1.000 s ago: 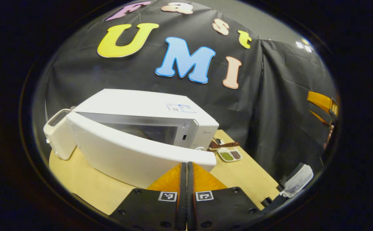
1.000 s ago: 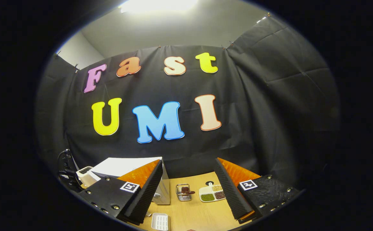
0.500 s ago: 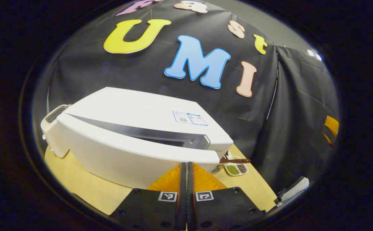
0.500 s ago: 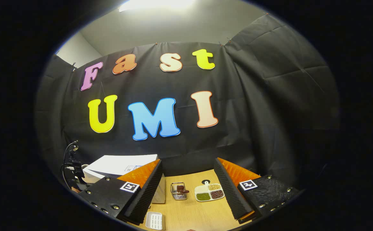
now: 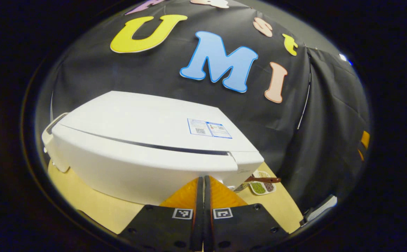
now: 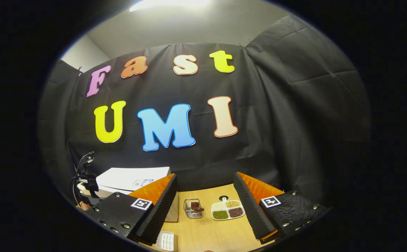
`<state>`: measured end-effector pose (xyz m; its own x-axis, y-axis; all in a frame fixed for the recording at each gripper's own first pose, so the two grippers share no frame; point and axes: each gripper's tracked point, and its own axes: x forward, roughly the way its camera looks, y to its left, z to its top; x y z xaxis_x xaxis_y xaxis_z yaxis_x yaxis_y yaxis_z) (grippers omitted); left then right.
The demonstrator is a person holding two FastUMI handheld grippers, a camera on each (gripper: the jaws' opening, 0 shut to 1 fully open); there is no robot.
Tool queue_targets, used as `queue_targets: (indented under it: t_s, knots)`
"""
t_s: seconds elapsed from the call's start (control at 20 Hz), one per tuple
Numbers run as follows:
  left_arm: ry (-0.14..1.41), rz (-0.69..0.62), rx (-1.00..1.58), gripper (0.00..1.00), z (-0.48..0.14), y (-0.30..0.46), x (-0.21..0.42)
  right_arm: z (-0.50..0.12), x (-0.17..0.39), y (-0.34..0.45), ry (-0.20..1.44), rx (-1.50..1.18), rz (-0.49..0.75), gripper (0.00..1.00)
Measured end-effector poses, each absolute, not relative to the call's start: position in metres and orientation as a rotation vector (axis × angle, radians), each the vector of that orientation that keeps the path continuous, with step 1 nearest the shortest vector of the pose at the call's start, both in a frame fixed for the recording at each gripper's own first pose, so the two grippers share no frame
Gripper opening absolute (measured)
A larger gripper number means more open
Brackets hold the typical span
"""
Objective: Open the microwave oven with the left hand, put the food in, and close the microwave oven.
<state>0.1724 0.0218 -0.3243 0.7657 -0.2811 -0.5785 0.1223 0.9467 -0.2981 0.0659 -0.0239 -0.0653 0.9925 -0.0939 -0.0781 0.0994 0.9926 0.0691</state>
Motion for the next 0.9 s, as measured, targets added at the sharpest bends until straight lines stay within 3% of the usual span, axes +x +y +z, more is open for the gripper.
queue_targets:
  t_s: [0.65, 0.9]
  knots:
    - [0.656, -0.216, -0.219, 0.05, -0.32, 0.029, 0.184, -0.062, 0.051, -0.007, 0.074, 0.073, -0.082, 0.97]
    - [0.476, -0.209, -0.107, 0.07, -0.23, 0.052, 0.166, -0.051, 0.047, 0.015, 0.058, 0.069, -0.065, 0.97]
